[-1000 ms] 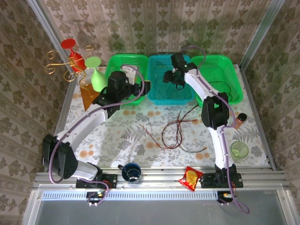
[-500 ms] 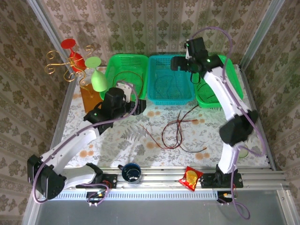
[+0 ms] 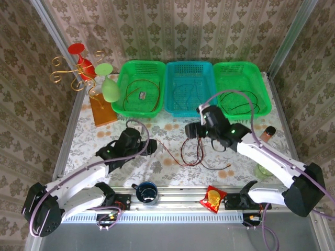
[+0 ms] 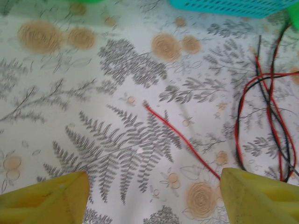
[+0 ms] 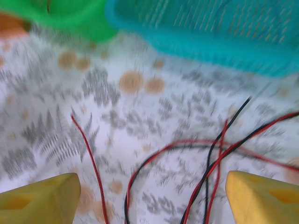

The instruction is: Untangle the cables

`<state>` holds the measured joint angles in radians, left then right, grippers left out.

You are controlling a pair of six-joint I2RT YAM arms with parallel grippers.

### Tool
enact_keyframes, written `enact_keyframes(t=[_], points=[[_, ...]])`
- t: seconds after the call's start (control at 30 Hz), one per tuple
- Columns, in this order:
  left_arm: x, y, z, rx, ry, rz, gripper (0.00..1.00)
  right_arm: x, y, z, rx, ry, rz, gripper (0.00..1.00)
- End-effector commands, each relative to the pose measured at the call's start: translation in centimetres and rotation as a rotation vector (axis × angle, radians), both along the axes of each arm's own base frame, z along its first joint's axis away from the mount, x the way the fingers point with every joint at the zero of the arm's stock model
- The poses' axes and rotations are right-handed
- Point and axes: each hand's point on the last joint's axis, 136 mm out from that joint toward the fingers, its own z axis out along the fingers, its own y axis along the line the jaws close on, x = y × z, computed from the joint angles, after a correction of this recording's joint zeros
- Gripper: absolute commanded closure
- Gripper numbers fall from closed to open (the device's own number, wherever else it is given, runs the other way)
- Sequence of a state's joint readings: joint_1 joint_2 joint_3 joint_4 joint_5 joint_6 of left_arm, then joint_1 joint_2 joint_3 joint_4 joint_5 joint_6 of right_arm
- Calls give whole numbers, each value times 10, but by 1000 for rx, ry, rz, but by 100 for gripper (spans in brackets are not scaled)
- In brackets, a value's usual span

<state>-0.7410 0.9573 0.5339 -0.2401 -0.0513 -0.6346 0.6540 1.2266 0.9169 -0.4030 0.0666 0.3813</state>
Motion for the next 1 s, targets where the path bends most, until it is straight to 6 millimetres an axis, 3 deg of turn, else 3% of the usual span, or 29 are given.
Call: enact_keyframes(t=[0.0,0.17,0.47,0.97], points=[[4,1,7,-76,-23,71,26,-4,27,-15,26,-34,27,20],[-4,15,-2,-97,-5,122,26,-13,67,-51,-59,-21,141,27],[-13,60,15,-166,-4,242,28,-9,121,-98,-134,55,269,30],[-16,65,21,-170,-25,246,28,1,142,-144,-205,106,261,56]])
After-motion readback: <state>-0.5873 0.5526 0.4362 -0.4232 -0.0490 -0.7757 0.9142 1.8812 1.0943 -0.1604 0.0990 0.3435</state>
